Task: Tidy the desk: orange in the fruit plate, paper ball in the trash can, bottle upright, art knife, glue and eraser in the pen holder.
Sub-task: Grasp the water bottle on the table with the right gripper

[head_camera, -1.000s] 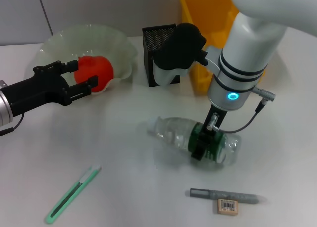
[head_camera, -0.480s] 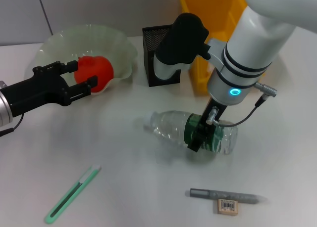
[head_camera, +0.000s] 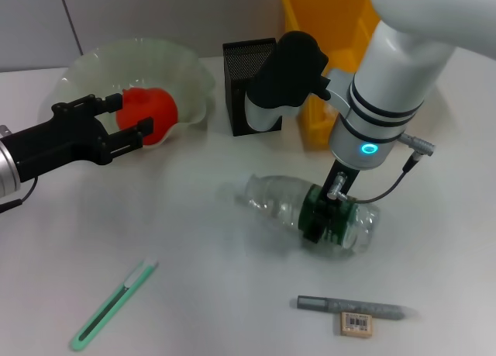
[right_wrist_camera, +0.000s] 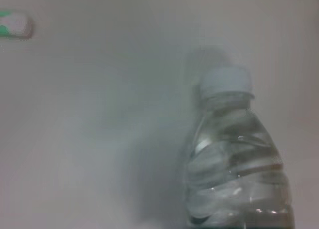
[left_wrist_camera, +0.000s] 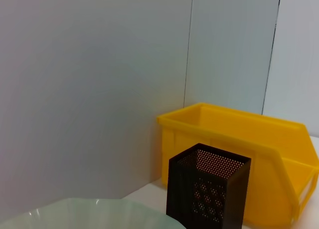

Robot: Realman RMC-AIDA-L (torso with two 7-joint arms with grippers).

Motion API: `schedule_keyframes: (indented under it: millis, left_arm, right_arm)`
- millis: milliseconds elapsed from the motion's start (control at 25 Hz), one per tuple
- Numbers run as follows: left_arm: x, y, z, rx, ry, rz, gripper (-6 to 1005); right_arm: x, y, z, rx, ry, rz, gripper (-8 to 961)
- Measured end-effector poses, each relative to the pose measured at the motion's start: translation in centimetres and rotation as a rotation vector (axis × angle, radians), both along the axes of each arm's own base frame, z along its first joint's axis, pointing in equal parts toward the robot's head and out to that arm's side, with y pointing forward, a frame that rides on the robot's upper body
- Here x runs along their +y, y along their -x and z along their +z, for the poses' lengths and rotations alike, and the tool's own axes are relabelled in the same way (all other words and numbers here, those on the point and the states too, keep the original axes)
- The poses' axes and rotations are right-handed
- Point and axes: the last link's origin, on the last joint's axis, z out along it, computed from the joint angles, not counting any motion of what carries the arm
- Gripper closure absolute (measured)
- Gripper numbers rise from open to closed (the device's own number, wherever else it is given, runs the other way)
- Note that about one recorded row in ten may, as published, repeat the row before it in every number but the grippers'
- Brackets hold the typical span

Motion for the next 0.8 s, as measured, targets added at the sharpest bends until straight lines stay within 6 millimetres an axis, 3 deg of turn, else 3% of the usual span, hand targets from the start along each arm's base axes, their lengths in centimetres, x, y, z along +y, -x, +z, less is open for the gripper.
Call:
schedule_keyframes:
  millis: [800]
  left_arm:
    - [0.23, -0.30, -0.03, 0.002, 0.000, -0.008, 306]
  right_arm:
    - [0.63, -0.21, -0.36, -0.058, 0.009, -0.009, 193]
